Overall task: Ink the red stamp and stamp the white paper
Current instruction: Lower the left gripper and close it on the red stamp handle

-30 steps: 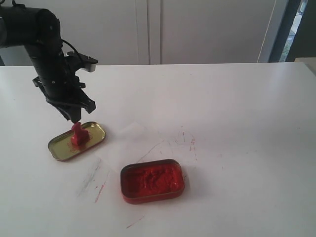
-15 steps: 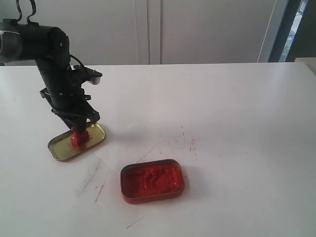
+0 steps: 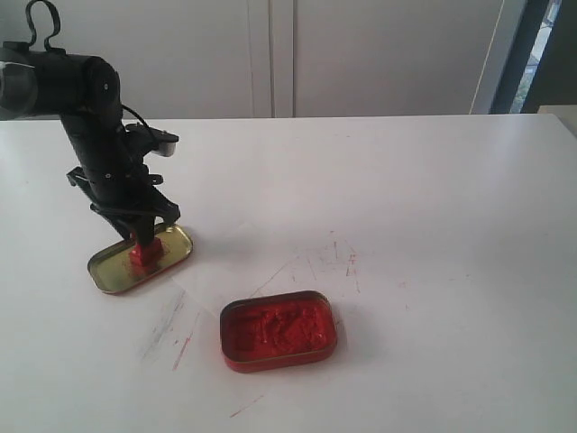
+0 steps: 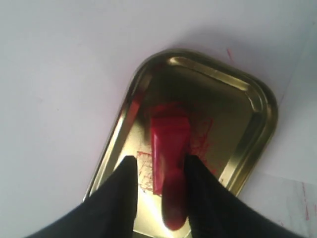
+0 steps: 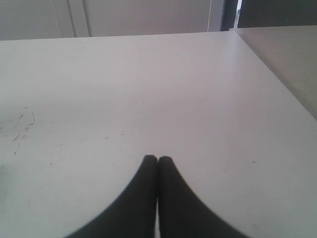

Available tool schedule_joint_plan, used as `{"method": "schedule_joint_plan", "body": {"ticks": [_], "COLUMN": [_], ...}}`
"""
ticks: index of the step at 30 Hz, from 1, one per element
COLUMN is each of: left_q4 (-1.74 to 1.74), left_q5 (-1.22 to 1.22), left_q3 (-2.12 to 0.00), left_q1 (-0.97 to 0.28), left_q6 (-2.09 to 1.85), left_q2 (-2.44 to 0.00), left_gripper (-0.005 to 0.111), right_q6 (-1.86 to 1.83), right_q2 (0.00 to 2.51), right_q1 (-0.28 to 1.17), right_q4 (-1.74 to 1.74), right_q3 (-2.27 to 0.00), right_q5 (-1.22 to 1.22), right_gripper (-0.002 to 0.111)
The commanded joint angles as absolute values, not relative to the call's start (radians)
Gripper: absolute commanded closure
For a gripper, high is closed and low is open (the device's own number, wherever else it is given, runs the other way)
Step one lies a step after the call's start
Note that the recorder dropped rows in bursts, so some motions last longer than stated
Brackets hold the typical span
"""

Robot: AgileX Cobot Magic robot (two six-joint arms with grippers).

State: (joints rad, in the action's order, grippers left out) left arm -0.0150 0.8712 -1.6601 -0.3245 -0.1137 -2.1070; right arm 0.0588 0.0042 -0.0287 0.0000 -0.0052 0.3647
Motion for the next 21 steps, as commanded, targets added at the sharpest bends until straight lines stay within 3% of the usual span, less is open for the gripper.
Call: {"method": "schedule_joint_plan", "body": {"ticks": [1, 21], "left_q4": [0.026, 0.044], "left_q5": [0.882, 0.895], "left_q3": [-1.664, -1.664], "left_q1": [-0.322, -0.322], "left_q6": [-0.108, -0.108], "left_q2": [-2.106, -2.134], "left_gripper": [0.069, 0.069], "right_q6": [0.060, 0.049], "right_q2": [0.000, 0.000], "right_q1": [-0.030, -0.030], "right_q4": [0.000, 0.007], "right_q3": [0.000, 0.000], "right_q5": [0.351, 0.351], "right_gripper": [0.108, 0.108]}}
